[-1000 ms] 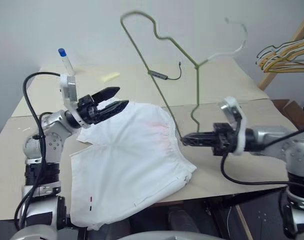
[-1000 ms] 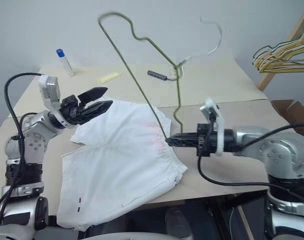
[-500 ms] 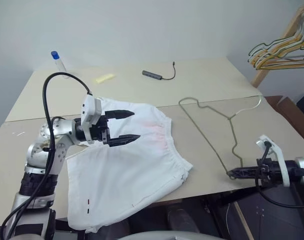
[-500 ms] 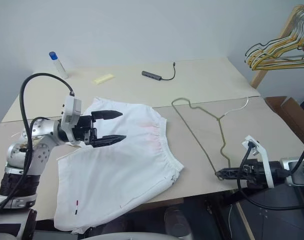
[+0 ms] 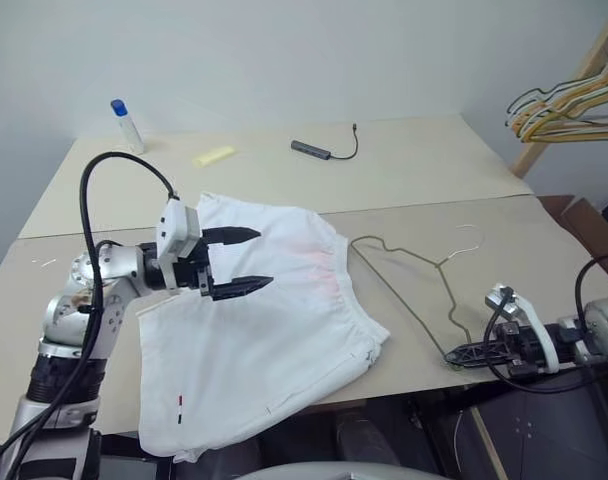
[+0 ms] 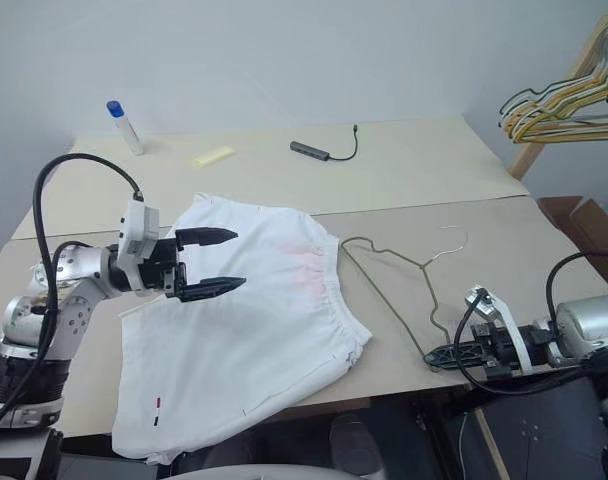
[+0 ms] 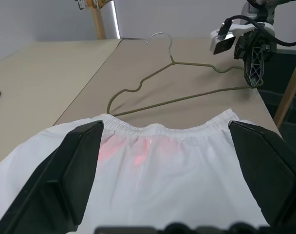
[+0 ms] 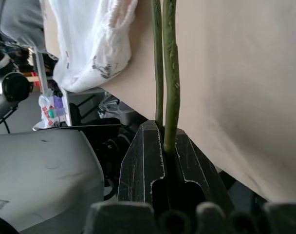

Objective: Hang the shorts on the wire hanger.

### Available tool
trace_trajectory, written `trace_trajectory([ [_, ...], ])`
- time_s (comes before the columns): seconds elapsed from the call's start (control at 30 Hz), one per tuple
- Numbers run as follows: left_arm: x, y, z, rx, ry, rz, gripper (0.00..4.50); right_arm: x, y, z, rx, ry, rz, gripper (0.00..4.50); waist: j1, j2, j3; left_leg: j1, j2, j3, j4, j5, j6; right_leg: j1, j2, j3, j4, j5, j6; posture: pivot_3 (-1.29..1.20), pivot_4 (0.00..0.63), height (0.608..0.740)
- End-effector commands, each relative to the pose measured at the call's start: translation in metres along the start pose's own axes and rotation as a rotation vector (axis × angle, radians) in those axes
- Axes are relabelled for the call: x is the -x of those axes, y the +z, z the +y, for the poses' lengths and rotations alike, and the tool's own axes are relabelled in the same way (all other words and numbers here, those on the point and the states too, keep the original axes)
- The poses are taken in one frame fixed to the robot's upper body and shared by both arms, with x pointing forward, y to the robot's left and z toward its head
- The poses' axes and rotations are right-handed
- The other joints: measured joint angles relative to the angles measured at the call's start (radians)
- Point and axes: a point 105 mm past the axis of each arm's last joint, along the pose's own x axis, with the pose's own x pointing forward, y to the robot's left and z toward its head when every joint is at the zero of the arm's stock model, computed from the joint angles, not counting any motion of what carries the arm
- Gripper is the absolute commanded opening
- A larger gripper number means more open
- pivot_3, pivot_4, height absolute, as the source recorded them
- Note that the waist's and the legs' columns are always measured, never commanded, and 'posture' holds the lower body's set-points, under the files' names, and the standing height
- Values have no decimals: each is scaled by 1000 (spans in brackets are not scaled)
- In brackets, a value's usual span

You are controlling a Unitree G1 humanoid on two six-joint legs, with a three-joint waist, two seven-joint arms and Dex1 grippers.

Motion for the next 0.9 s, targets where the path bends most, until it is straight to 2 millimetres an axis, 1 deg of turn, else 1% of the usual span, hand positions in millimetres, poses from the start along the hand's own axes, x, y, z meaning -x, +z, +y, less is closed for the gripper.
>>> trace_trajectory([
  [0.03,5,11,-1,-59,12,-9,4462,3,5,2,44,30,-6,0,3,0,0,0,0,0,0,0,0,0,0,0,0,0,0,-115,0,740],
  [0.17,5,9,-1,-59,13,0,4462,3,5,12,80,75,4,0,8,0,0,0,0,0,0,0,0,0,0,0,1,0,0,-110,0,740],
  [0.23,3,11,-2,-58,10,-8,4462,1,2,15,103,86,30,0,9,0,0,0,0,0,0,0,0,0,0,0,1,0,0,-110,0,740],
  [0.33,0,9,-2,-56,7,-8,4462,0,-1,14,106,84,48,0,11,0,0,0,0,0,0,0,0,0,0,0,2,0,0,-109,0,740],
  [0.47,-1,4,-3,-53,9,2,4462,-1,-6,13,155,74,90,0,12,0,0,0,0,0,0,0,0,0,0,0,2,0,0,-104,0,740],
  [0.53,-1,2,-3,-52,10,6,4462,-2,-5,14,164,79,89,0,12,0,0,1,0,0,0,0,0,0,0,0,2,0,0,-103,0,740],
  [0.63,-3,0,-3,-52,14,10,4462,-5,4,15,178,78,90,0,11,0,0,1,0,0,0,0,0,0,0,0,2,0,0,-96,0,740],
  [0.73,-8,1,-1,-59,27,-2,4462,-12,12,16,174,76,111,0,10,0,0,2,0,0,0,0,0,0,0,0,3,1,-3,-86,0,740],
  [0.83,-11,1,-1,-63,28,-4,4462,-19,15,10,170,49,143,0,15,0,0,2,0,-1,0,0,0,0,1,0,4,2,-3,-71,0,740],
  [0.9,-12,-1,-3,-66,30,-2,4462,-21,21,11,173,52,143,0,23,0,0,2,0,-1,0,0,0,0,0,0,3,2,-3,-64,0,740],
])
